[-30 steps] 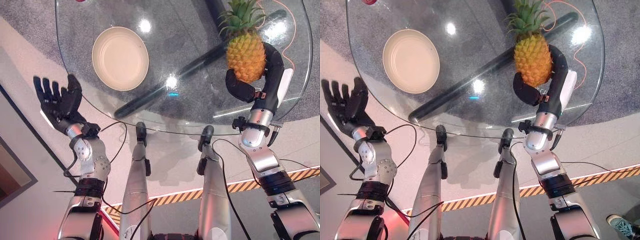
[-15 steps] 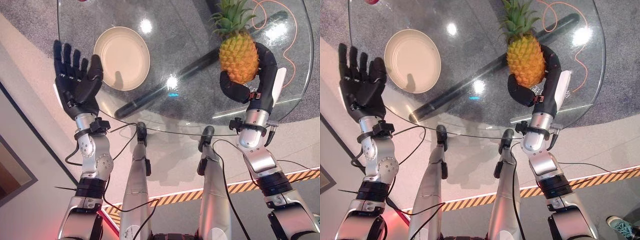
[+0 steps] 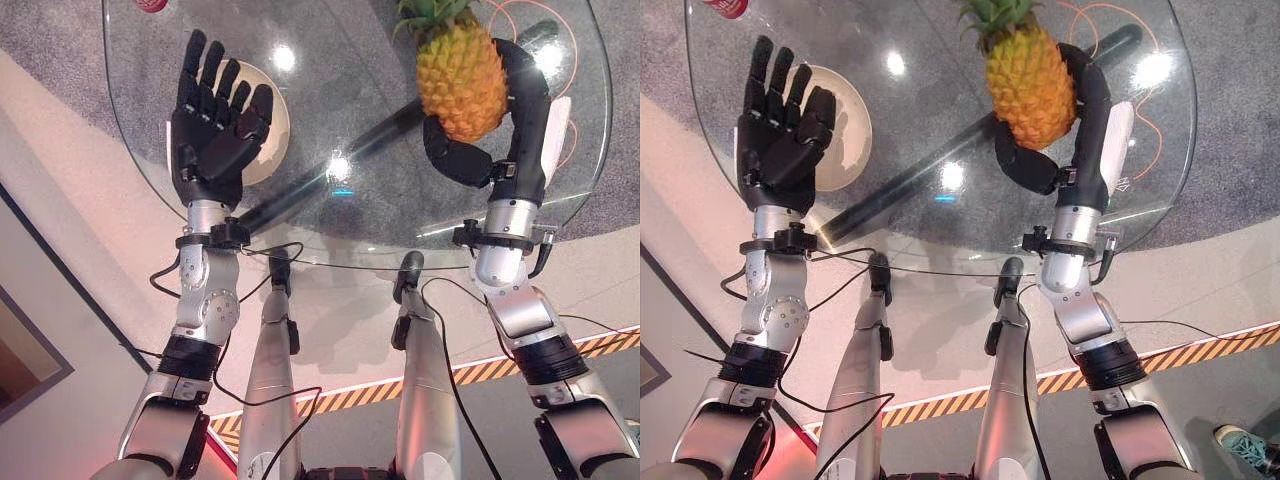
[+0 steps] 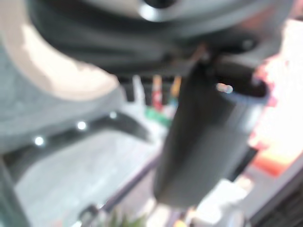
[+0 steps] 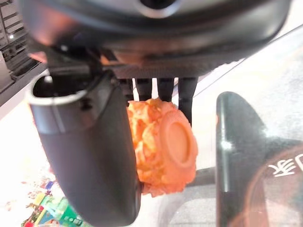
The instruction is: Pick up the fruit to the plate
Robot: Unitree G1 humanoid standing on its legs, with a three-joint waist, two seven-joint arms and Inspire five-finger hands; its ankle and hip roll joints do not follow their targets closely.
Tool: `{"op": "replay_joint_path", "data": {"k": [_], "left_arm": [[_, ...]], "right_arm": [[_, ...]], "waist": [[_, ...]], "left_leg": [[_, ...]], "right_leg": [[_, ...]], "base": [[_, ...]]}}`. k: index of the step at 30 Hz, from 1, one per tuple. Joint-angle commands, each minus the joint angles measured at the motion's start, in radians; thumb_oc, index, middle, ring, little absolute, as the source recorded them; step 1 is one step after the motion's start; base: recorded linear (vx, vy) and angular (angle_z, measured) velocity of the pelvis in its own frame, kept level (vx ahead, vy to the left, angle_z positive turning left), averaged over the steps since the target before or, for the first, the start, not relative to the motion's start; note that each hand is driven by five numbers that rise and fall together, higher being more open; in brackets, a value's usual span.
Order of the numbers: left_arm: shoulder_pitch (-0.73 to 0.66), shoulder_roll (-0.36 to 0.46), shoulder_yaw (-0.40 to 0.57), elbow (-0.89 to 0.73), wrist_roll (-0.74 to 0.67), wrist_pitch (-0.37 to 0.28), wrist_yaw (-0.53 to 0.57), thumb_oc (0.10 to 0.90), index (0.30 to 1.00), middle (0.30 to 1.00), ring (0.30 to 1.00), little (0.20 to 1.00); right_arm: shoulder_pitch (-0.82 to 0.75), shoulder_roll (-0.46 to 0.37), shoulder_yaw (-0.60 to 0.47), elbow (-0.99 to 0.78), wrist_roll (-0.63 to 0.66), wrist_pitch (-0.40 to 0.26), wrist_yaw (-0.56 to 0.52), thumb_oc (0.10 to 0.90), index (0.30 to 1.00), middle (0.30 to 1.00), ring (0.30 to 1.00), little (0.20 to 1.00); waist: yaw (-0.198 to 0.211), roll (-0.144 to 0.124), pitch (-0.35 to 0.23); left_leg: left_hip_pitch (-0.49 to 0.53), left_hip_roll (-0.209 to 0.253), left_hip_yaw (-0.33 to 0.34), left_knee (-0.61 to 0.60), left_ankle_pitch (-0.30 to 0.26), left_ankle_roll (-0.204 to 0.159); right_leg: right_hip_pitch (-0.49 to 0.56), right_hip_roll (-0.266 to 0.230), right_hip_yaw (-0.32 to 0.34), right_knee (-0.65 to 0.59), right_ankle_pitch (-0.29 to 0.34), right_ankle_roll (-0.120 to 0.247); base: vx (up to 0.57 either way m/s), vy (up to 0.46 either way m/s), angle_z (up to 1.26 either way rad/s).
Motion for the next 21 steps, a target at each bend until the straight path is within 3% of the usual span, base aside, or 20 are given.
{"op": "replay_joint_path", "data": {"k": [1,7,21], "left_arm": [[-0.093,0.044,-0.009,-0.127,-0.044,-0.022,-0.084,0.800,0.900,0.900,0.900,0.900],[-0.133,0.023,-0.032,-0.133,-0.171,0.048,-0.134,0.800,0.900,0.900,0.900,0.900],[-0.161,-0.022,-0.058,-0.148,-0.271,0.090,-0.141,0.800,0.900,0.900,0.900,0.900]], "right_arm": [[-0.116,-0.041,-0.025,-0.196,-0.053,-0.118,-0.009,0.100,0.300,0.300,0.300,0.200],[-0.152,-0.039,0.001,-0.202,-0.057,-0.110,0.023,0.100,0.300,0.300,0.300,0.200],[-0.190,-0.030,0.062,-0.216,-0.058,-0.087,0.103,0.100,0.300,0.300,0.300,0.200]], "waist": [[-0.011,-0.010,-0.021],[-0.017,-0.009,-0.021],[-0.021,-0.009,-0.021]], "left_leg": [[0.031,-0.035,0.035,0.036,-0.068,0.031],[0.036,-0.033,0.041,0.027,-0.064,0.030],[0.035,-0.037,0.047,0.015,-0.059,0.032]], "right_leg": [[0.062,0.030,-0.038,-0.100,0.045,0.000],[0.064,0.027,-0.039,-0.108,0.049,0.003],[0.064,0.026,-0.040,-0.124,0.057,0.001]], "base": [[0.00,0.000,0.00],[0.00,0.000,0.00],[0.00,0.000,0.00]]}}
